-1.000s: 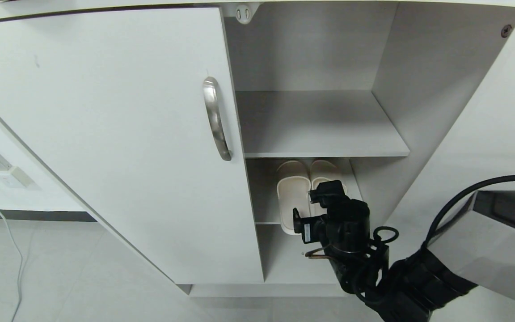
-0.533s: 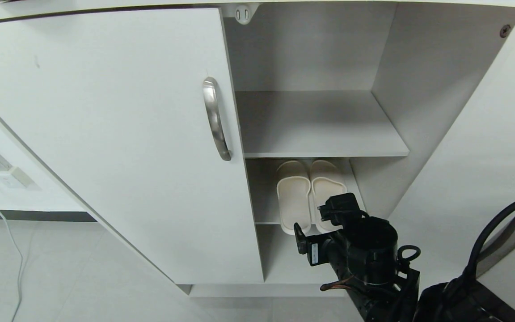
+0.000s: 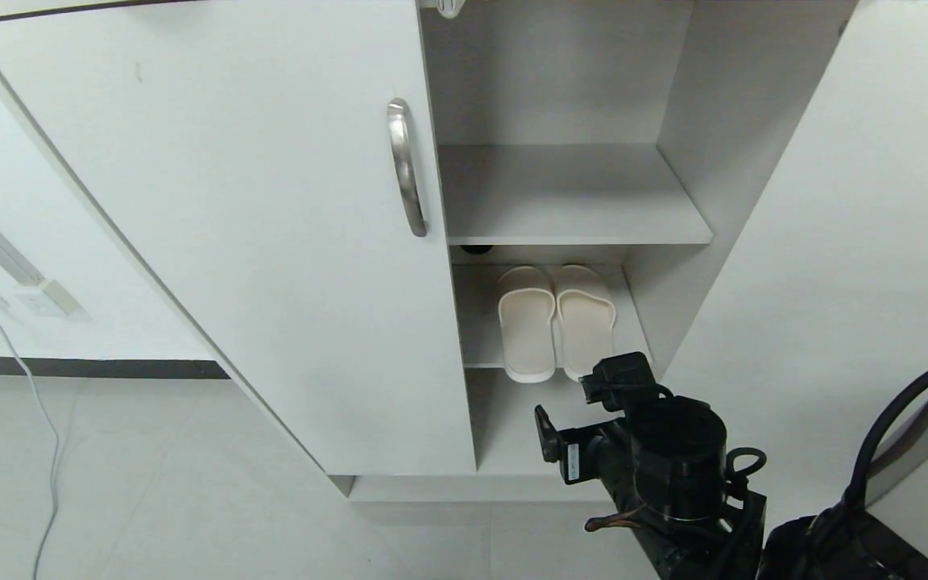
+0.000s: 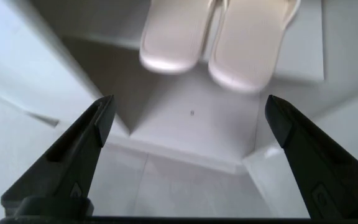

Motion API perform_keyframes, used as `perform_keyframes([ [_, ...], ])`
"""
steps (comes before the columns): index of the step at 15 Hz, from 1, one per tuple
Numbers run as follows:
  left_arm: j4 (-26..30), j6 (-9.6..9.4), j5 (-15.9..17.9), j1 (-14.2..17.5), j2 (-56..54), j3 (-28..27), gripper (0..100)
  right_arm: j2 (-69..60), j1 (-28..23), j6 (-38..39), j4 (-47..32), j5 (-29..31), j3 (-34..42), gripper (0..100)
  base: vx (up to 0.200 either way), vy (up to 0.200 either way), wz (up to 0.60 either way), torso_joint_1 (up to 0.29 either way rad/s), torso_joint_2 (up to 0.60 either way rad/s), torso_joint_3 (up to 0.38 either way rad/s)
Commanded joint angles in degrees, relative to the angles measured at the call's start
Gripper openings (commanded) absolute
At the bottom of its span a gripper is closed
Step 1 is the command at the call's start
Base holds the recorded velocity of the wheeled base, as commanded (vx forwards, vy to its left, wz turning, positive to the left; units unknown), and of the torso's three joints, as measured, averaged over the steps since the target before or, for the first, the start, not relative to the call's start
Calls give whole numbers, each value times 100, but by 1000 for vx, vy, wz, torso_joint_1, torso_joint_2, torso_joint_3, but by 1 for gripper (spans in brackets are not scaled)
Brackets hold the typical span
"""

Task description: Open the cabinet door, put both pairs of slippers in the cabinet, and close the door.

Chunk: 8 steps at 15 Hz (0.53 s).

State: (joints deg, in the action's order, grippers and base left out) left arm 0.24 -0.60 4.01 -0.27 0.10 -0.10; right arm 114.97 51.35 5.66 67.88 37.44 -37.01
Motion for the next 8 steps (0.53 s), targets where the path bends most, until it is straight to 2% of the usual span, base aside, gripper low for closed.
perform_keyframes([
  [1, 2, 7, -6, 0, -1, 1, 0, 26, -2, 6, 6, -17, 27, 100, 0, 0, 0, 0, 0, 0],
  [8, 2, -11, 3, 0, 8, 1, 0, 236, -2, 6, 15, -52, 27, 100, 0, 0, 0, 0, 0, 0],
])
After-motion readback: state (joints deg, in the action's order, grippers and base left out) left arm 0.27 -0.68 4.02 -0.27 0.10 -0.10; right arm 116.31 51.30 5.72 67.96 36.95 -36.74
